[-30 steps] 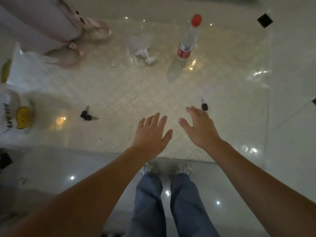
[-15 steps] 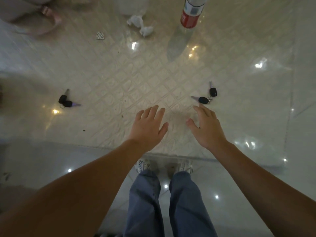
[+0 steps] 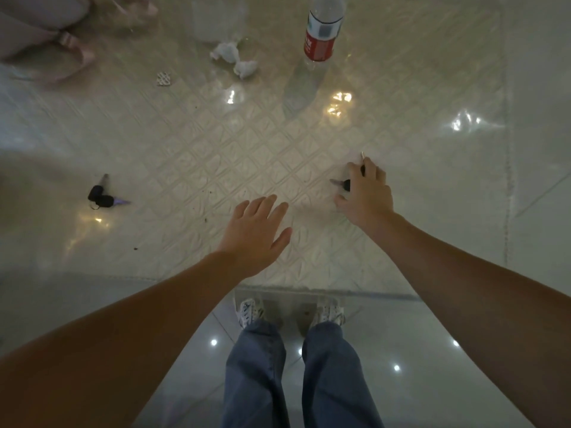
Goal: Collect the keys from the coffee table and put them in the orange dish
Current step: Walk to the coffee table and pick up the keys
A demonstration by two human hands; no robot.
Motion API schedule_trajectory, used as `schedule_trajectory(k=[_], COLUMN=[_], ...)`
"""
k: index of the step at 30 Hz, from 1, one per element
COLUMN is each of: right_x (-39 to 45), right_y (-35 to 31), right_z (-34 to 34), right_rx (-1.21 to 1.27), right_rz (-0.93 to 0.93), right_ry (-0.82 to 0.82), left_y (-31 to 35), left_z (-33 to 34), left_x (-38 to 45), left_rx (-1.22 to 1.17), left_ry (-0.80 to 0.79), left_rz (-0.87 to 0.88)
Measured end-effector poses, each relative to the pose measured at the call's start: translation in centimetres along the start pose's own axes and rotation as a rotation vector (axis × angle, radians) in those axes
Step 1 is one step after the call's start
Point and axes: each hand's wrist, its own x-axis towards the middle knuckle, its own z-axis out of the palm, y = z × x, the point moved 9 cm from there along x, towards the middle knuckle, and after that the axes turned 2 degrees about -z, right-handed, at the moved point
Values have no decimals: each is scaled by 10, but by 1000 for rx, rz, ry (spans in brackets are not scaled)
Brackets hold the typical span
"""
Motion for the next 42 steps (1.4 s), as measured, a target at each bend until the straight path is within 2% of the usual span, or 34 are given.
schedule_trajectory(k=[8, 17, 21, 32, 42], right_x=[-28, -39, -44, -46, -45], right_y=[-14, -43, -59, -130, -228], right_z=[4, 30, 27, -20, -35], right_rx=[-20, 10, 71, 93, 82], right_rz=[-137, -270, -344, -620, -766], right_ry=[81, -12, 20, 160, 151], left_y=[11, 3, -6, -65, -150], left_z=[1, 5, 5, -29, -62], left_x=[-3, -12, -15, -31, -75], left_rx=[-44, -55, -60, -88, -119], left_ry=[8, 5, 7, 67, 151], left_rz=[-26, -52, -77, -199, -357])
